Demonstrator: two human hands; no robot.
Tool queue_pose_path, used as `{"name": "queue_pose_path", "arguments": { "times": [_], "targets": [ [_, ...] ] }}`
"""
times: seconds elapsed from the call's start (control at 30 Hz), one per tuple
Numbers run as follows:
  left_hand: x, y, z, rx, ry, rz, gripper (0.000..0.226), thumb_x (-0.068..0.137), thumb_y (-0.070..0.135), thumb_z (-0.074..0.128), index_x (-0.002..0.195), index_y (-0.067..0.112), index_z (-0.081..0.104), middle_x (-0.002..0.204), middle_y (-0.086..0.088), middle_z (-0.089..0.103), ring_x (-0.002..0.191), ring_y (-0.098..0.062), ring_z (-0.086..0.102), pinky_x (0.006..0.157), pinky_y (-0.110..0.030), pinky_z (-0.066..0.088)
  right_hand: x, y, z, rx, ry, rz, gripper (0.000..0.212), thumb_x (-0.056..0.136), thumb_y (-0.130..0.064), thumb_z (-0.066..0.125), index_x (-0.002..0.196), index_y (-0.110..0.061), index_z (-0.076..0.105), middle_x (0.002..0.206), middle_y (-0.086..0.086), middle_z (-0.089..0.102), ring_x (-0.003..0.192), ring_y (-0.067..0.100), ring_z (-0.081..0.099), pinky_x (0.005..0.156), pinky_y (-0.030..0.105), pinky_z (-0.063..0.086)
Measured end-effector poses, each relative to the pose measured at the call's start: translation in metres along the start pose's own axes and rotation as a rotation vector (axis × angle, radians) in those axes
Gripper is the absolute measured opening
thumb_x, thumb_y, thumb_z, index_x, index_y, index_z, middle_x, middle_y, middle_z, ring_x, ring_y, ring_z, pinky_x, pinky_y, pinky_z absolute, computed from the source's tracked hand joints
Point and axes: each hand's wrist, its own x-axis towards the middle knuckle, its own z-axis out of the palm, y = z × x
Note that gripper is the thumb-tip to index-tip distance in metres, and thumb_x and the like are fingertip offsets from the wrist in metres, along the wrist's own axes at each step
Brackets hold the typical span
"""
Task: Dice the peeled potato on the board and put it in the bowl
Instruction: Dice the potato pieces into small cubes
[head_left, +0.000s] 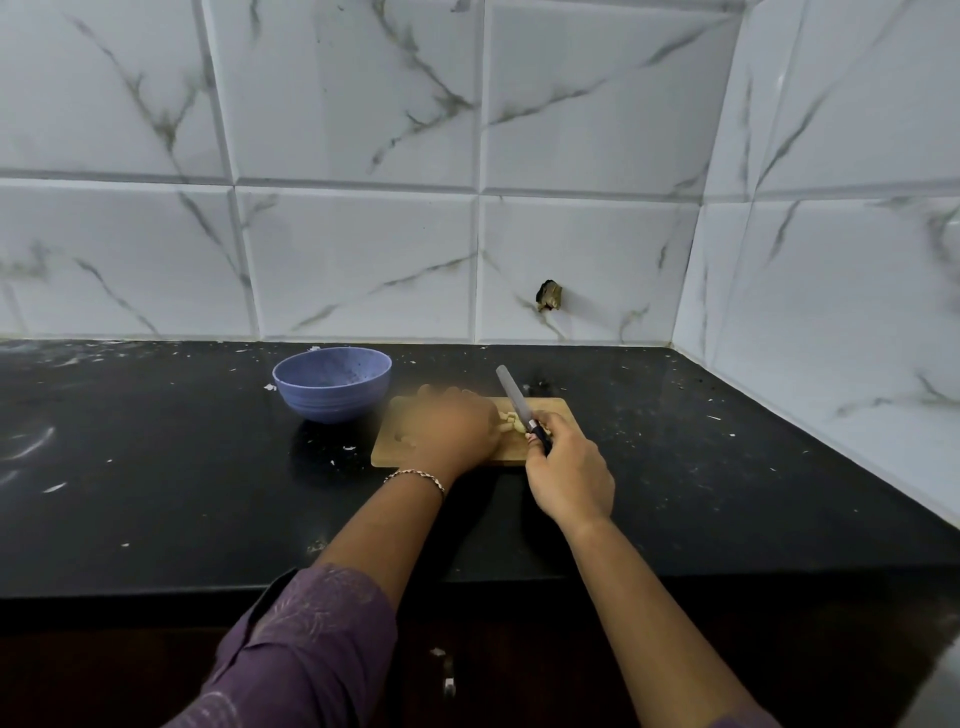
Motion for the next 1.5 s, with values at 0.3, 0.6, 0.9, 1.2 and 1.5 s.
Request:
{"name": "queue_pose_path", "arguments": {
  "times": [0.3,0.6,0.9,1.2,1.5],
  "targets": [
    [-0.016,0.004,0.006,-0.008,0.07,-0.077,0.03,0.095,0.036,0.05,0.116,0.026,0.07,0.124,-0.001,0.058,0.119,-0.023,0.046,0.102,-0.047,0.029,-0.007,-0.004,-0.004,-0.062,-0.005,-0.034,0.037,0.098,-0.029,0.055,0.131,-0.044,0.059,0.114,-0.011,0.066,0.104,0.016,0.061,0.071,0.027,0.044],
    [-0.036,0.005,0.006,-0.096,0.106,-0.088,0.03,0.094,0.029,0.049,0.116,0.026,0.069,0.125,0.004,0.061,0.124,-0.023,0.04,0.104,-0.052,0.024,-0.018,-0.006,-0.007,-0.139,0.003,-0.08,0.037,0.097,-0.028,0.055,0.131,-0.042,0.06,0.107,-0.009,0.067,0.096,0.016,0.064,0.069,0.027,0.046],
    [-0.044,0.009,0.002,-0.031,0.057,-0.042,0.032,0.097,0.031,0.043,0.109,0.023,0.071,0.118,0.006,0.066,0.121,-0.021,0.042,0.107,-0.055,0.015,-0.023,-0.011,-0.006,-0.261,0.019,-0.187,0.04,0.098,-0.025,0.053,0.135,-0.04,0.058,0.104,-0.005,0.066,0.1,0.017,0.062,0.077,0.034,0.053],
    [-0.041,0.01,0.003,-0.029,0.038,-0.042,0.033,0.096,0.029,0.041,0.107,0.021,0.071,0.115,0.002,0.067,0.123,-0.023,0.039,0.109,-0.055,0.015,-0.019,-0.011,0.0,-0.307,-0.003,-0.207,0.038,0.097,-0.024,0.051,0.133,-0.035,0.059,0.102,-0.003,0.069,0.096,0.019,0.064,0.077,0.035,0.054],
    [-0.039,0.009,0.004,-0.04,0.01,-0.035,0.035,0.096,0.032,0.041,0.112,0.023,0.071,0.121,0.003,0.065,0.126,-0.024,0.036,0.11,-0.056,0.011,-0.023,-0.009,0.004,-0.437,0.06,-0.27,0.037,0.098,-0.016,0.046,0.128,-0.033,0.058,0.093,-0.004,0.066,0.085,0.018,0.064,0.067,0.032,0.05]
  ]
}}
